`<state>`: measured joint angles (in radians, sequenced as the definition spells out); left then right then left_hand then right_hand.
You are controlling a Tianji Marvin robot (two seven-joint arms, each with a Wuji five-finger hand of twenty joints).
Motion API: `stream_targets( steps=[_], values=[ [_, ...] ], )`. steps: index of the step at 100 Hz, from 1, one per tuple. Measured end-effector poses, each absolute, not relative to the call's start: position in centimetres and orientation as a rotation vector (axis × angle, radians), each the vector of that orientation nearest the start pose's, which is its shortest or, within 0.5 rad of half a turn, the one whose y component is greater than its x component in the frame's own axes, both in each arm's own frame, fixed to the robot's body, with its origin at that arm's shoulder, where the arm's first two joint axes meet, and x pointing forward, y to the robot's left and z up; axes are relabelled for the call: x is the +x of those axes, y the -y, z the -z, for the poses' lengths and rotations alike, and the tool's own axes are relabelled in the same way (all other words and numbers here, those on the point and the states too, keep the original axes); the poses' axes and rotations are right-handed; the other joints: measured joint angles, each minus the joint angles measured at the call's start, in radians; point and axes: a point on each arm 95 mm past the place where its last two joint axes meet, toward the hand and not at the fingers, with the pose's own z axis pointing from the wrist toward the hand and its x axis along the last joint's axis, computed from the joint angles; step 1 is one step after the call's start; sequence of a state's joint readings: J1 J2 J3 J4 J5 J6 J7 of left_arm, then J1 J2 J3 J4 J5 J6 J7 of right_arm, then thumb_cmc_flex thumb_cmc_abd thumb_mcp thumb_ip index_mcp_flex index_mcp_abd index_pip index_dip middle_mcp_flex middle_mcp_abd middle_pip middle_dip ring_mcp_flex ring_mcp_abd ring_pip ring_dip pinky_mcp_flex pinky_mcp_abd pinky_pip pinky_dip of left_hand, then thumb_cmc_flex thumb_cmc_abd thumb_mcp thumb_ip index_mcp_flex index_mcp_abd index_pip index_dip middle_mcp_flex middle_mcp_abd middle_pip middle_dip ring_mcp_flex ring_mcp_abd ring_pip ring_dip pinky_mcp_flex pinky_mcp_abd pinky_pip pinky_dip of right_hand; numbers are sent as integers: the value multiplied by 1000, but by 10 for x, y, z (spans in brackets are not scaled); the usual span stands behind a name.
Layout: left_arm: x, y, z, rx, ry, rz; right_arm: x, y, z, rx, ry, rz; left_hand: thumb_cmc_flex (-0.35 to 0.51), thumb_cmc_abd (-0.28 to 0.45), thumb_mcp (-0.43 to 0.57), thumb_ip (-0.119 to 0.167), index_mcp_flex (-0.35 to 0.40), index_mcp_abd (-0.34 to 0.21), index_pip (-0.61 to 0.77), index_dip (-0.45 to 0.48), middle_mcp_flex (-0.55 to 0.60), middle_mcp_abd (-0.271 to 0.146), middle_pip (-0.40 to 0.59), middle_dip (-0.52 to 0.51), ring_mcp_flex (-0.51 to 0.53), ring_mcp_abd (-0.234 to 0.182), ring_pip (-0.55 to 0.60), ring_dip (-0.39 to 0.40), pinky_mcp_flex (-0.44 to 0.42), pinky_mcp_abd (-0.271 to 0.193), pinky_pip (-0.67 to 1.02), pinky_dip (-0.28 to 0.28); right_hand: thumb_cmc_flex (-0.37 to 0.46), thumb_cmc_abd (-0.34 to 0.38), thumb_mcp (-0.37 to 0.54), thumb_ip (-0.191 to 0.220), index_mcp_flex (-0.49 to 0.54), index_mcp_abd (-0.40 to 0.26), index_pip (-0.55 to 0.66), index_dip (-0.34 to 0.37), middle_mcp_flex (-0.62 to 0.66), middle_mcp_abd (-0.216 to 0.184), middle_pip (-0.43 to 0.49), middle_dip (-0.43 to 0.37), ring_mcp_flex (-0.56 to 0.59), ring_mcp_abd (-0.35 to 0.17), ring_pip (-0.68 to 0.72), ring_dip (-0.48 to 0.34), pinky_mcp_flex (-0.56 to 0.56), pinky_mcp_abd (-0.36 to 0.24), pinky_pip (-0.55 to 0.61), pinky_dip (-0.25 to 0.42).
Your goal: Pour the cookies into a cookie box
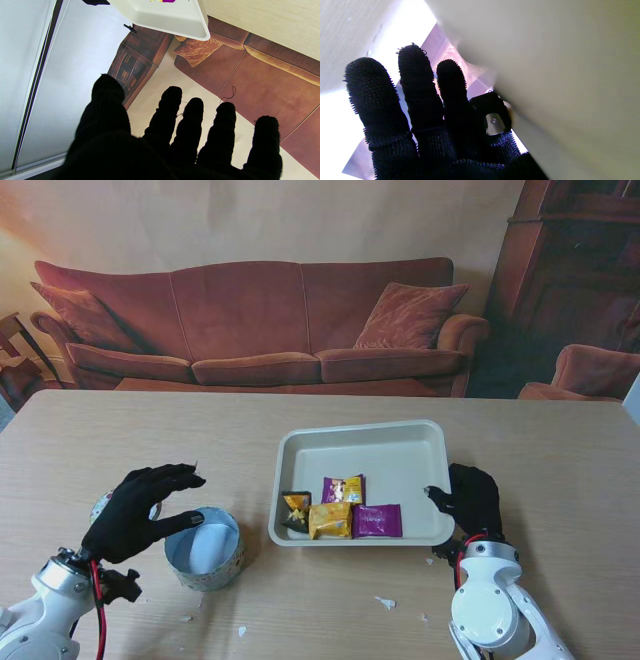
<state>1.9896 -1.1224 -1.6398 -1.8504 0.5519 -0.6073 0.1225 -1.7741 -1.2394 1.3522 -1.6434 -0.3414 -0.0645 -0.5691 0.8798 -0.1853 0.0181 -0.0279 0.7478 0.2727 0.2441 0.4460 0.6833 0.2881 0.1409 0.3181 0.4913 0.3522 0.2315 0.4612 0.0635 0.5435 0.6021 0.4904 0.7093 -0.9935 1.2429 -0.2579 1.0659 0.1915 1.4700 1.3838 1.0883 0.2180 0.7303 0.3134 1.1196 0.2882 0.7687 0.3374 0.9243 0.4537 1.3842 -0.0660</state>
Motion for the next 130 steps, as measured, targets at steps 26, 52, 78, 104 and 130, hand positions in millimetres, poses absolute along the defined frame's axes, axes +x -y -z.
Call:
stream_targets(
  steps=[26,52,78,104,130],
  values=[
    [300,-76,272,-1208,-1107,2186,351,35,329,1694,-314,-1916,0,0,0,0,8,0,0,0,0,0,0,0,0,0,0,0,0,0,0,0,2,-20,0,0,8,10,0,0,1,8,1,0,0,10,0,1,11,0,10,0],
    [300,-79,270,-1191,-1095,2181,351,18,321,1683,-318,-1969,0,0,0,0,8,0,0,0,0,8,-1,0,0,0,0,0,0,1,1,-2,4,-42,-1,0,11,24,23,0,14,21,23,0,8,21,25,12,29,13,23,0],
    [299,-81,270,-1175,-1097,2176,360,-11,305,1633,-342,-2047,0,0,0,0,8,0,0,0,0,8,-1,0,0,1,0,0,2,2,1,-2,4,-58,-1,0,20,24,23,0,24,23,36,0,20,28,52,12,40,24,46,1],
    [298,-82,269,-1159,-1086,2182,381,-37,293,1533,-348,-2096,0,0,0,0,8,0,0,0,0,8,-1,0,0,1,0,0,2,4,1,-2,6,-80,-1,0,22,24,23,0,31,24,49,0,19,30,60,24,48,25,71,1],
    [298,-83,268,-1149,-1076,2182,401,-63,288,1448,-397,-2136,0,0,0,0,8,0,0,0,5,9,-1,0,17,1,3,0,0,11,1,-12,6,-83,-1,-21,22,24,23,0,40,24,62,0,22,30,77,25,50,25,83,1]
  ],
)
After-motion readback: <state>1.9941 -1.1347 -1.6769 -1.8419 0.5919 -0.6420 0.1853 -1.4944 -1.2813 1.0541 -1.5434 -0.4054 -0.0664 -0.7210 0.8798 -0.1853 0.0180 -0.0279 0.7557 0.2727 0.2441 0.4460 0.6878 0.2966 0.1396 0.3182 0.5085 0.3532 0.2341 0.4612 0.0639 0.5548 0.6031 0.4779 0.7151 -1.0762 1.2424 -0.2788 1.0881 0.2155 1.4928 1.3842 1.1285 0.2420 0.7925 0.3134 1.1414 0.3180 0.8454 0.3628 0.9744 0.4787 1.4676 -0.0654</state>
